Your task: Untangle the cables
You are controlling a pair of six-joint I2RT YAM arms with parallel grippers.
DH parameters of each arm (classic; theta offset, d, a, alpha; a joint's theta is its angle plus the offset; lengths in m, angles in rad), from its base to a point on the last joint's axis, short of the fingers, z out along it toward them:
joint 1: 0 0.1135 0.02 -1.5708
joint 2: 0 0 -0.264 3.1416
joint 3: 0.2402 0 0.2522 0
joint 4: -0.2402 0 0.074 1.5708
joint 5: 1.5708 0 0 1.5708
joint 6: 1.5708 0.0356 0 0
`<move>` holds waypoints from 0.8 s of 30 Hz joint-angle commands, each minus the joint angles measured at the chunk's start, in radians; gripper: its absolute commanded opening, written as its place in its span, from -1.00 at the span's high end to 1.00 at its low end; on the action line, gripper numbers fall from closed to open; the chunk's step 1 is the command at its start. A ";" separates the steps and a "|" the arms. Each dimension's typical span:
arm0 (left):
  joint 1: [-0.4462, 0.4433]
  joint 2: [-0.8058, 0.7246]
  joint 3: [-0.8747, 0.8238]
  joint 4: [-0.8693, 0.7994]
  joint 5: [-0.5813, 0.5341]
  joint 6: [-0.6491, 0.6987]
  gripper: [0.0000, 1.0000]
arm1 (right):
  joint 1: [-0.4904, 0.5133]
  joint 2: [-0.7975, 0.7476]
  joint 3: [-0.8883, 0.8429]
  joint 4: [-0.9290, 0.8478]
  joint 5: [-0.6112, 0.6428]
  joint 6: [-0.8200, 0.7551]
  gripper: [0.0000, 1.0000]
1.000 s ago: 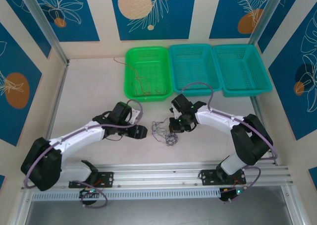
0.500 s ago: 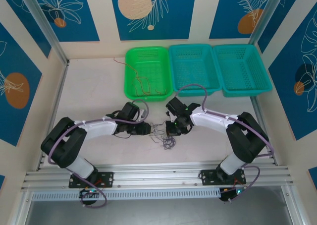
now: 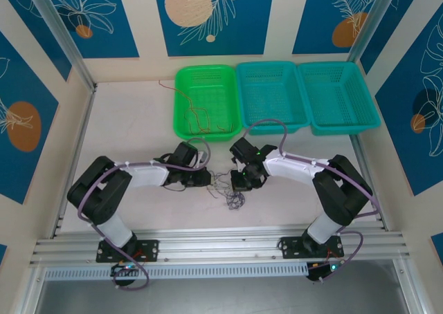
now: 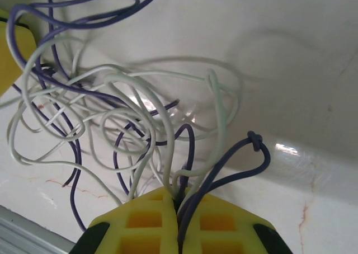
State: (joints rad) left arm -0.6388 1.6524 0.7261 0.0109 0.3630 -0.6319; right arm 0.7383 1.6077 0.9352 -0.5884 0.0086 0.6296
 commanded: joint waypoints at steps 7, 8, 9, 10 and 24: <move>0.125 -0.219 -0.051 -0.209 -0.160 0.033 1.00 | -0.113 -0.040 -0.041 -0.162 0.264 0.272 1.00; 0.168 -0.262 -0.072 -0.233 -0.160 0.037 1.00 | -0.146 -0.063 -0.068 -0.159 0.265 0.296 1.00; 0.219 -0.317 -0.093 -0.266 -0.156 0.048 1.00 | -0.190 -0.097 -0.103 -0.155 0.256 0.321 1.00; 0.269 -0.372 -0.109 -0.302 -0.157 0.068 1.00 | -0.236 -0.143 -0.137 -0.150 0.243 0.341 1.00; 0.400 -0.573 -0.132 -0.391 -0.019 0.112 1.00 | -0.458 -0.557 -0.292 -0.130 0.119 0.287 0.18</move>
State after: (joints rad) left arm -0.2443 1.0763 0.6067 -0.3904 0.2928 -0.4995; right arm 0.2371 1.0691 0.6044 -0.6712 0.1455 0.9741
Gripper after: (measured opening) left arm 0.041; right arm 0.372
